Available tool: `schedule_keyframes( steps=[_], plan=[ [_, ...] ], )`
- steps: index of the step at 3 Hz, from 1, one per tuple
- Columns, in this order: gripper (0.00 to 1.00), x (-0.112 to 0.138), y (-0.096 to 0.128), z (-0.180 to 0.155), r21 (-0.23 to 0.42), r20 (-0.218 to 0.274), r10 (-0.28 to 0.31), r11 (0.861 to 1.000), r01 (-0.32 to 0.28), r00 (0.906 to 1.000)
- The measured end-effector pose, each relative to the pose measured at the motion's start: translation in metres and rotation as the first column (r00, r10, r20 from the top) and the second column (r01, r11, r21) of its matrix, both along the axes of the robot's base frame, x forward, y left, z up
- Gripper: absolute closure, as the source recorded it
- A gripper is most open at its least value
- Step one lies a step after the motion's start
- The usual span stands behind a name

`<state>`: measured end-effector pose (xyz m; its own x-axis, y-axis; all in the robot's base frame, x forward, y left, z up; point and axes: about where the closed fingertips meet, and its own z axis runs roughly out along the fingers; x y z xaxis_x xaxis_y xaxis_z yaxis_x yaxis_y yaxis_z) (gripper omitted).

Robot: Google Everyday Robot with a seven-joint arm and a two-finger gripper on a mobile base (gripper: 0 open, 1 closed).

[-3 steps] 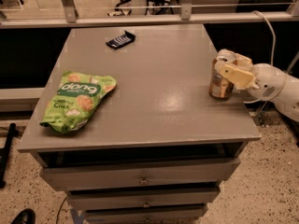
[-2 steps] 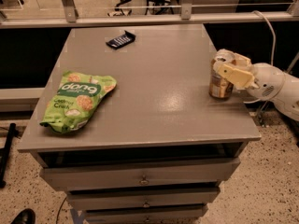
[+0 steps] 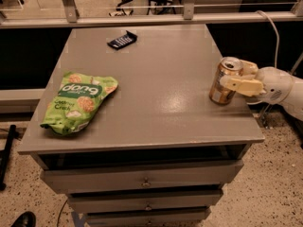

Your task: Place orange can upright

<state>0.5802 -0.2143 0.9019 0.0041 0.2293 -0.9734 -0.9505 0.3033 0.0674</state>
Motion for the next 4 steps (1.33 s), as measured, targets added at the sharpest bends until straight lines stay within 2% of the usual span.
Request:
schedule_keyframes(
  steps=[1,2,3,4],
  plan=[
    [0.00,0.001,-0.013,-0.010,-0.077,0.000,0.020,0.997,-0.020,0.9998],
    [0.00,0.005,-0.030,-0.011,-0.181,0.014,0.028,0.983,-0.025,0.9995],
    [0.00,0.015,-0.059,0.007,-0.283,0.051,-0.005,0.959,0.019,0.9987],
    [0.00,0.019,-0.073,0.017,-0.273,0.072,-0.037,0.960,0.055,0.9967]
  ],
)
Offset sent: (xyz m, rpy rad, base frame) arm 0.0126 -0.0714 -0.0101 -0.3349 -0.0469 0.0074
